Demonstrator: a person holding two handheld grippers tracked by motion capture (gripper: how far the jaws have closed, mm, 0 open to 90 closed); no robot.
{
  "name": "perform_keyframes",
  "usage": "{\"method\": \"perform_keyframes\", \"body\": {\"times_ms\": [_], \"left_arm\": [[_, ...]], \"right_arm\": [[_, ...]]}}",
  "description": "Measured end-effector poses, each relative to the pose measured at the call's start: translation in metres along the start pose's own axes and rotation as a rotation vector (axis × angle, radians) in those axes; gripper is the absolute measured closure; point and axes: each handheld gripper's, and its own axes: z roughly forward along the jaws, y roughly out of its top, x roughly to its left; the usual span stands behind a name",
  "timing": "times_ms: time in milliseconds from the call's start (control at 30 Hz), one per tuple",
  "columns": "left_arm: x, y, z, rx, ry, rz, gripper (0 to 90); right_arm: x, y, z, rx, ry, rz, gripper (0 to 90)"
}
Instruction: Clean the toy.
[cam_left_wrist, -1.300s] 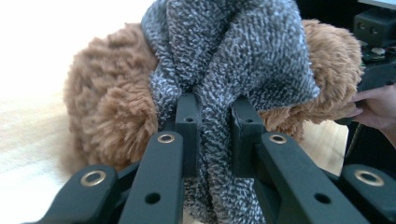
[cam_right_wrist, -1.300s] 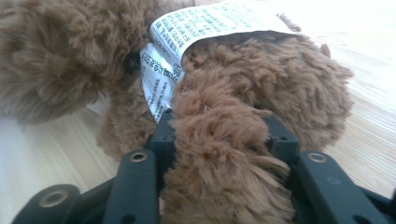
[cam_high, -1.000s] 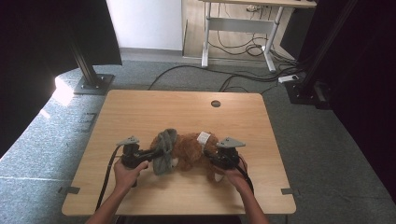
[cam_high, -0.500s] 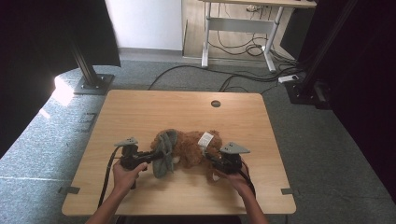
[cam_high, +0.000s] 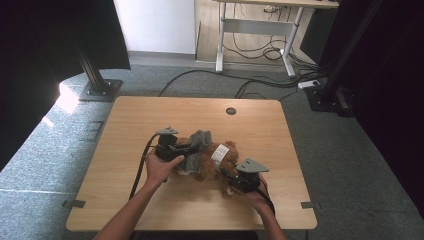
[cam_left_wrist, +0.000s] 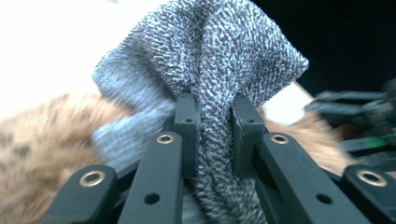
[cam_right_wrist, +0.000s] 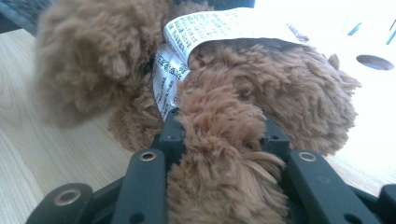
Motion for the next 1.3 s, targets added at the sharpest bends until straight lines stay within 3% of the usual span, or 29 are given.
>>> {"method": "perform_keyframes", "body": {"times_ms": [67,100,267,433,600,667,733,800,867,1033,1133,1233,1300], "left_arm": [[0.01,-0.009,-0.002,-0.02,-0.047,-0.053,75.8],[0.013,-0.012,-0.004,-0.025,-0.057,-0.059,75.9],[0.012,-0.023,-0.011,-0.032,-0.06,-0.035,76.1],[0.011,-0.034,-0.015,-0.049,-0.059,-0.029,76.3],[0.01,-0.048,-0.021,-0.082,-0.073,-0.04,76.4],[0.008,-0.052,-0.023,-0.087,-0.067,-0.033,76.4],[0.007,-0.054,-0.026,-0.088,-0.062,-0.023,76.3],[0.005,-0.056,-0.03,-0.082,-0.055,-0.008,76.2],[0.006,-0.056,-0.034,-0.079,-0.052,-0.003,76.2],[0.013,-0.06,-0.051,-0.105,-0.03,-0.008,76.0],[0.023,-0.062,-0.069,-0.125,0.01,-0.022,75.9],[0.039,-0.065,-0.086,-0.136,0.054,-0.068,75.8],[0.047,-0.066,-0.093,-0.147,0.05,-0.096,75.6]], "right_arm": [[-0.002,-0.001,-0.001,-0.001,0.015,0.013,62.1],[-0.002,-0.001,-0.001,0.001,0.025,0.016,61.6],[-0.003,0.0,-0.002,0.012,0.063,0.037,56.3],[-0.001,0.005,-0.009,0.016,0.068,0.1,30.9],[-0.003,0.012,-0.01,0.056,0.052,0.168,22.9],[-0.003,0.01,-0.005,0.108,0.083,0.19,25.5],[0.005,0.005,0.001,0.176,0.084,0.145,35.4],[0.01,0.002,0.003,0.199,0.067,0.103,42.4],[0.009,0.002,0.002,0.212,0.07,0.092,49.3],[0.006,-0.002,0.001,0.202,0.066,0.076,55.9],[0.003,-0.003,0.001,0.196,0.07,0.064,56.0],[0.001,-0.005,0.0,0.188,0.065,0.065,56.0],[0.001,-0.005,0.0,0.182,0.068,0.053,56.0]]}}
